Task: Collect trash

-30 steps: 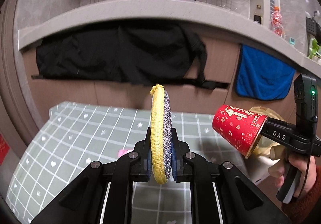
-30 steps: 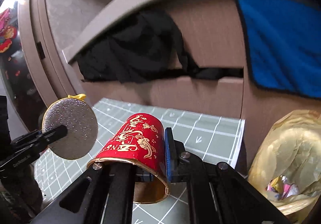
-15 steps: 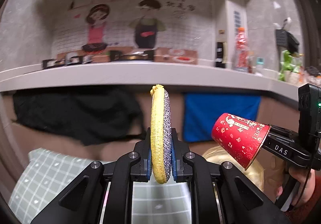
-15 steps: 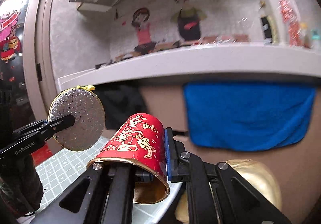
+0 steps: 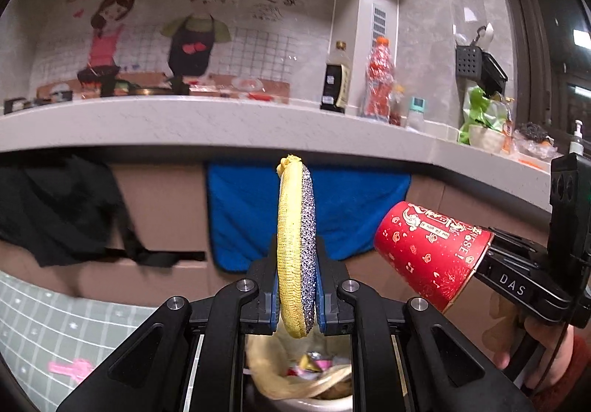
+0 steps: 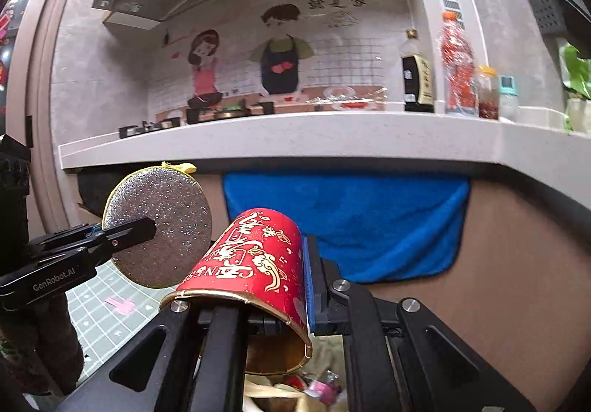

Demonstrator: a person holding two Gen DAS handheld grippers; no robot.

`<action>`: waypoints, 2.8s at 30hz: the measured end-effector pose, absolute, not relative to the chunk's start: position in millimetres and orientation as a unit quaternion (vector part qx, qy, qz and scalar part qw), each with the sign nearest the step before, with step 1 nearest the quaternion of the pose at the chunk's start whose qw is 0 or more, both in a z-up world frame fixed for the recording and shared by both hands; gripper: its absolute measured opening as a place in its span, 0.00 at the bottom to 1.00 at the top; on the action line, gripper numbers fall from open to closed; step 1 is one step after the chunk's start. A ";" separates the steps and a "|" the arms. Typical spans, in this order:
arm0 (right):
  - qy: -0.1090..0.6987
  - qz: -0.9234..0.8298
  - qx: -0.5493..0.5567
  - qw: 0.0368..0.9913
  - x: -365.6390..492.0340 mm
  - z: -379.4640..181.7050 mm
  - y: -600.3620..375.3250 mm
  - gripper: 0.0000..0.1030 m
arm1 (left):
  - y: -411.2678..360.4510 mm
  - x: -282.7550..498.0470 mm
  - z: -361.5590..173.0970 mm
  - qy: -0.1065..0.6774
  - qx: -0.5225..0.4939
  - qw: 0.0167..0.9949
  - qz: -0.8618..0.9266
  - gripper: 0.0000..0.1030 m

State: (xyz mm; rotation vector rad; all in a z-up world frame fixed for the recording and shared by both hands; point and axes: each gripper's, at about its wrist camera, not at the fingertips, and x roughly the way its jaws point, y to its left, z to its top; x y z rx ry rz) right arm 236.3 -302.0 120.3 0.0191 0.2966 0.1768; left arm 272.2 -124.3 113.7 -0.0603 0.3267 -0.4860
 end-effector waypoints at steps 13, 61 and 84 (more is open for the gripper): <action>0.190 0.079 0.038 0.978 271.1 79.9 -332.9 0.08 | -157.5 315.9 67.3 0.227 -0.031 0.938 -0.259 0.14; 0.209 0.133 0.031 0.968 39.9 30.7 -220.6 0.51 | -30.4 54.1 21.0 0.262 0.016 0.964 -0.046 0.68; 0.182 0.102 0.019 0.978 -39.3 25.7 -195.5 0.53 | 6.0 -38.1 41.5 0.203 -0.005 0.979 -0.016 0.68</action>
